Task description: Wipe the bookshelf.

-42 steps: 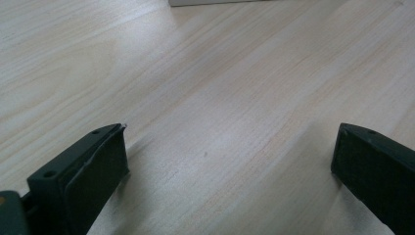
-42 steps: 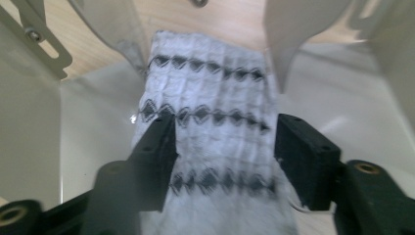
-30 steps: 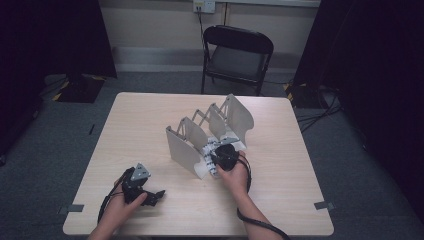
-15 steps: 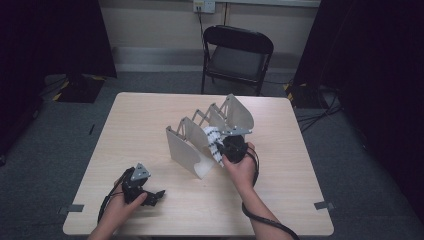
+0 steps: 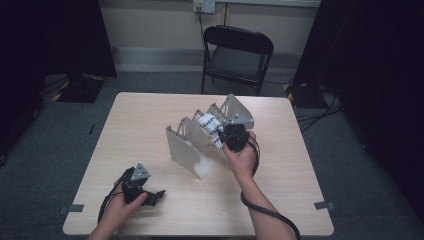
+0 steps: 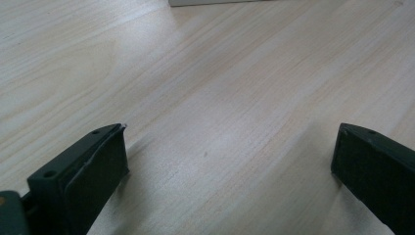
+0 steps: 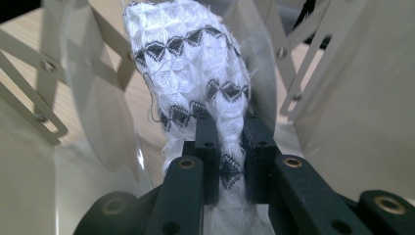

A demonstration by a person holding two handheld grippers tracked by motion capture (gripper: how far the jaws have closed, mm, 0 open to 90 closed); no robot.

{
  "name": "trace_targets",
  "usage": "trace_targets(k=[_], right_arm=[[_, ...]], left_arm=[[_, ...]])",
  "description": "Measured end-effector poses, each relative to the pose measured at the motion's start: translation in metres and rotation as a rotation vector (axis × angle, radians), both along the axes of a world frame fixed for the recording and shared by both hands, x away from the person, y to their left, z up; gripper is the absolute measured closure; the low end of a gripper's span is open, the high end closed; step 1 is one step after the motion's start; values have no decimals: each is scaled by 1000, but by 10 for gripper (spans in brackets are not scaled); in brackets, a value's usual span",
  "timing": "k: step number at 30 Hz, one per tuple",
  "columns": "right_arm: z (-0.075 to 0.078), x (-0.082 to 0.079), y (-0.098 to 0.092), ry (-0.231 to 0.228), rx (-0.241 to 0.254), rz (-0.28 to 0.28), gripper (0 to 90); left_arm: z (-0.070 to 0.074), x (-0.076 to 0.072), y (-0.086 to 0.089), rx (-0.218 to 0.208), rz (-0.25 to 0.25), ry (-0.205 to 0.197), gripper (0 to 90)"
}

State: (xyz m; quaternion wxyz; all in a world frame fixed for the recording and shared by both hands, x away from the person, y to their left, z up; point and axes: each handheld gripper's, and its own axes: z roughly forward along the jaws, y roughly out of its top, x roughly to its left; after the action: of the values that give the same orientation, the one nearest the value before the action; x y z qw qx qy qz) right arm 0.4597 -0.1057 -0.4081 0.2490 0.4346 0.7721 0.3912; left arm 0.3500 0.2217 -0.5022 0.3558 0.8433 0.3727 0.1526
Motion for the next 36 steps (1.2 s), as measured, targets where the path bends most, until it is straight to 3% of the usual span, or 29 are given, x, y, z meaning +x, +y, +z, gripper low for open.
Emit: trace_targets(k=[14,20,25,33,36], right_arm=[[-51,0,-4,99,-22,-13,797],[-67,-2,0,133,-32,10,795],[-69,-5,1,146,-21,25,787],[-68,-16,-3,160,36,72,558],[-70,-23,-6,148,19,91,490]], left_arm=[[0,0,0,0,0,0,0],[0,0,0,0,0,0,0],[0,0,0,0,0,0,0],[0,0,0,0,0,0,0],[0,0,0,0,0,0,0]])
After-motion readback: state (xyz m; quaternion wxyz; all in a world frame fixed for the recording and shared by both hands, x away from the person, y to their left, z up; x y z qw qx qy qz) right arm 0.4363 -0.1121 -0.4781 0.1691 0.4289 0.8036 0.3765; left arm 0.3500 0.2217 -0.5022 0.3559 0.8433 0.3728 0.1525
